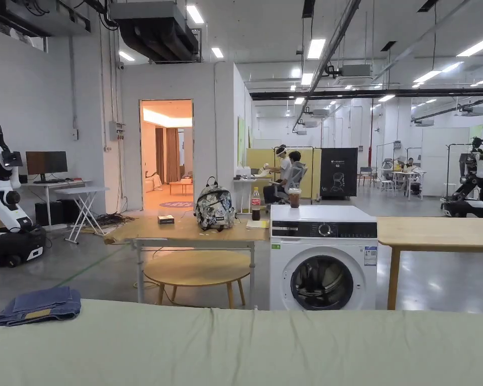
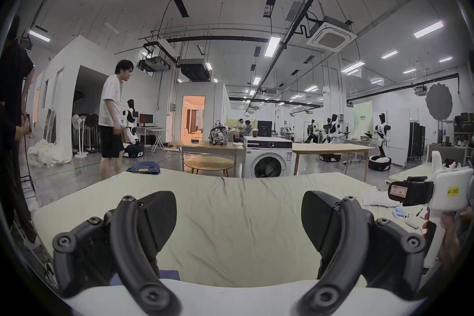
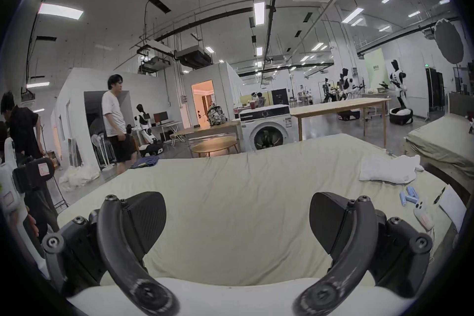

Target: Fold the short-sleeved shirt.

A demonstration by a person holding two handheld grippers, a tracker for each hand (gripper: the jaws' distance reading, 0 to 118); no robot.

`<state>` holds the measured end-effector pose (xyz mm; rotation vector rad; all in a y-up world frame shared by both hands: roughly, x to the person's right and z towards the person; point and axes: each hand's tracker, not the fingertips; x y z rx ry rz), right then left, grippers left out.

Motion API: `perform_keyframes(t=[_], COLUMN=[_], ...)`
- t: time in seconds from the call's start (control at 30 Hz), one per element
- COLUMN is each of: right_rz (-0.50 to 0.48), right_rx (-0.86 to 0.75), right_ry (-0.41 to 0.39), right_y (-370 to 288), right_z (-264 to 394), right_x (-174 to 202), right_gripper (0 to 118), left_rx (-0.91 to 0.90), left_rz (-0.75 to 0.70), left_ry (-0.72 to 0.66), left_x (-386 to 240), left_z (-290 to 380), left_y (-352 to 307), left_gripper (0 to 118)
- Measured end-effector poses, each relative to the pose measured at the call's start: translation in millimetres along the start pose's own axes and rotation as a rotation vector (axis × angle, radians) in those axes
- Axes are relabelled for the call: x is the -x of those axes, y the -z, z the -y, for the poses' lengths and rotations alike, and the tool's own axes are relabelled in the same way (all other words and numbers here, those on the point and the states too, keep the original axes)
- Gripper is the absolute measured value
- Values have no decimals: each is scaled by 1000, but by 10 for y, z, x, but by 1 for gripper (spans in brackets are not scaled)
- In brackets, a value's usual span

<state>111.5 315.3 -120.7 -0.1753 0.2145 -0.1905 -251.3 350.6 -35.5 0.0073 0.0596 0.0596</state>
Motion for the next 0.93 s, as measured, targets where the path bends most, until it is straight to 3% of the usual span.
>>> perform_keyframes(t=[0.13,0.27,0.33,0.53,0.7,0.93], right_rz=[-22,59,48,25,-15,24], right_rx=[7,27,54,108,135,133], right_ry=[54,99,153,182,260,262], right_y=[-3,31,56,94,129,151], right_z=[-50,-83,-92,-75,-66,-59], right_x=[0,72,57,84,48,42], right_gripper=[112,112,112,112,112,112], left_rx=[5,0,2,11,19,22], left_rz=[-4,5,11,10,19,24], left_ry=[-3,-16,-18,-12,-10,-15], left_x=[4,5,-1,-21,-31,-30], left_z=[7,-7,-13,2,17,21], left_y=[8,8,11,22,42,61], left_gripper=[100,100,100,100,100,100])
